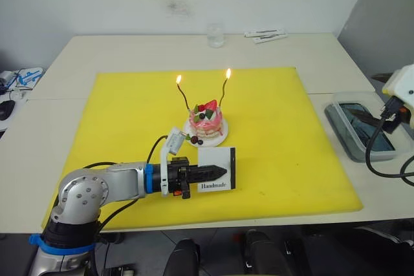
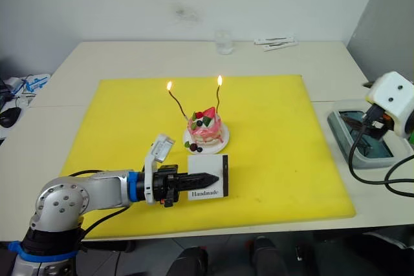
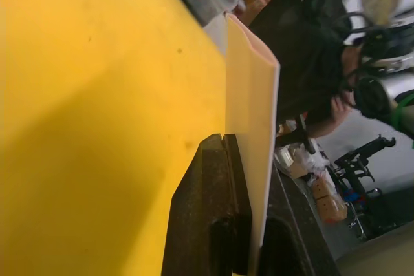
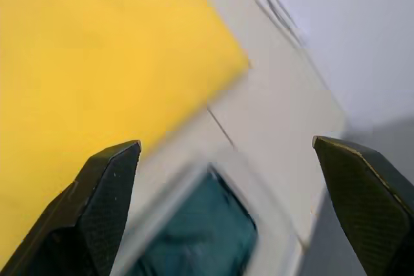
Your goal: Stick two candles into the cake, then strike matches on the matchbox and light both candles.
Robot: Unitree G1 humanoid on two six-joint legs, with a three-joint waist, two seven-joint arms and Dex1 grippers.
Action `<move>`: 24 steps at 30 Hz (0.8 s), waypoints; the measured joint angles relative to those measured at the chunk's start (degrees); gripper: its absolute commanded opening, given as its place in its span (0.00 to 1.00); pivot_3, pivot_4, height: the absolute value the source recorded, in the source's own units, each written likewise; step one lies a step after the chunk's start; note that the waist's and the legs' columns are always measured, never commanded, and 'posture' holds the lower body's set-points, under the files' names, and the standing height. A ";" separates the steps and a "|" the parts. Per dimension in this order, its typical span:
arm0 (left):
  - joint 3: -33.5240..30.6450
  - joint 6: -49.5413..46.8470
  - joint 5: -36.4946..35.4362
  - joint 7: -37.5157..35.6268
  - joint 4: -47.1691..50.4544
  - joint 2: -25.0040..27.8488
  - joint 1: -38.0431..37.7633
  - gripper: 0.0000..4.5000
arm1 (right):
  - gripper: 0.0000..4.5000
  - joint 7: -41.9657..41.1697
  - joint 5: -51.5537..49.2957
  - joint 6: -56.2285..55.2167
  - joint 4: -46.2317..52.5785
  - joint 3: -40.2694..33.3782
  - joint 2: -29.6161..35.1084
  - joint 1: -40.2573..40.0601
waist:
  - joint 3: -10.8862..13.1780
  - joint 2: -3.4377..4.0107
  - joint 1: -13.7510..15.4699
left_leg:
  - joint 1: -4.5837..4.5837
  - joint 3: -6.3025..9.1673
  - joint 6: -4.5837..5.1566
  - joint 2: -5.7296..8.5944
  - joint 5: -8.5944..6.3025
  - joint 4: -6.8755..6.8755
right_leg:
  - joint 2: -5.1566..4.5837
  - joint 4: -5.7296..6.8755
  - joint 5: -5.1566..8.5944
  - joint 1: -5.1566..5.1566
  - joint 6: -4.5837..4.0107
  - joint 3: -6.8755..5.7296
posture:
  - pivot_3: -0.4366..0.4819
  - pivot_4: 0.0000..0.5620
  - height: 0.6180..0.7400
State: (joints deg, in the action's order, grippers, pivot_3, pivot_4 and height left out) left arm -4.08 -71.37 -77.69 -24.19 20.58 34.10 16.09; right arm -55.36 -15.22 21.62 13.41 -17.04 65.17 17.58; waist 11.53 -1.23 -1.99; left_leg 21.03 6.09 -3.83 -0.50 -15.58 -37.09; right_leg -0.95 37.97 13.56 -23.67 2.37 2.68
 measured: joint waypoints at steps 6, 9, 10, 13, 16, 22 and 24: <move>0.66 -0.67 3.76 6.23 -5.42 -1.90 0.23 0.00 | 0.99 -7.44 -15.03 11.60 13.76 0.98 1.21 -0.19 | -0.01 -0.01 0.28 | -0.19 0.06 0.00 0.03 0.00 -0.01 | -0.03 -0.12 0.03 0.30 -0.01 -0.06 | 0.48 0.27 1.00; 1.36 -1.61 4.24 6.59 -6.27 -3.12 0.23 0.00 | 0.99 -7.43 -18.62 15.27 17.99 3.60 0.54 -0.05 | -0.01 -0.01 0.27 | -0.18 0.04 0.00 0.03 0.00 0.00 | -0.04 -0.17 0.01 0.30 0.01 -0.06 | 0.48 0.27 1.00; 1.44 -1.94 4.32 6.59 -6.81 -3.20 0.23 0.00 | 0.99 -6.98 -19.77 16.12 18.83 4.54 -0.31 0.20 | -0.01 -0.02 0.22 | -0.19 0.05 0.00 0.02 0.00 0.01 | -0.04 -0.18 0.01 0.30 0.01 -0.07 | 0.48 0.27 1.00; 1.34 -2.50 4.56 6.53 -6.93 -2.98 0.22 0.18 | 1.00 -6.26 -21.45 17.59 20.03 6.14 -1.21 1.32 | -0.01 -0.01 0.22 | -0.19 0.06 0.00 0.02 0.00 0.03 | -0.04 -0.18 0.02 0.30 0.00 -0.09 | 0.48 0.27 1.00; 0.94 -3.47 4.75 5.84 -6.92 -1.15 -0.12 0.39 | 1.00 -5.81 -21.91 17.71 20.14 6.88 -1.22 1.73 | 0.00 -0.01 0.21 | -0.19 0.05 0.00 0.02 0.00 0.04 | -0.03 -0.19 0.03 0.29 -0.01 -0.10 | 0.48 0.27 1.00; -2.15 -3.90 4.51 3.42 -4.83 3.26 -1.32 0.82 | 1.00 -5.59 -21.89 17.54 20.05 8.24 -2.31 2.57 | 0.00 -0.01 0.17 | -0.19 0.06 0.00 0.01 -0.01 0.05 | -0.03 -0.19 0.05 0.27 -0.04 -0.12 | 0.48 0.27 1.00; -2.87 -3.79 4.85 2.41 -3.29 5.40 -1.91 0.97 | 1.00 -5.54 -21.84 17.20 19.98 9.29 -3.02 3.37 | 0.00 -0.02 0.13 | -0.18 0.05 0.00 0.00 -0.01 0.06 | -0.03 -0.19 0.06 0.26 -0.06 -0.12 | 0.48 0.27 1.00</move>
State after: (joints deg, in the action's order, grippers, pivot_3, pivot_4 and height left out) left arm -6.96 -75.16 -72.84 -21.78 17.28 39.49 14.19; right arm -60.91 -37.06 38.82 33.39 -7.75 62.15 20.94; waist 11.53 -1.24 -1.87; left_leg 20.85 6.14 -3.83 -0.50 -15.58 -37.03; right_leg -0.99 37.77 13.62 -23.41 2.30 2.57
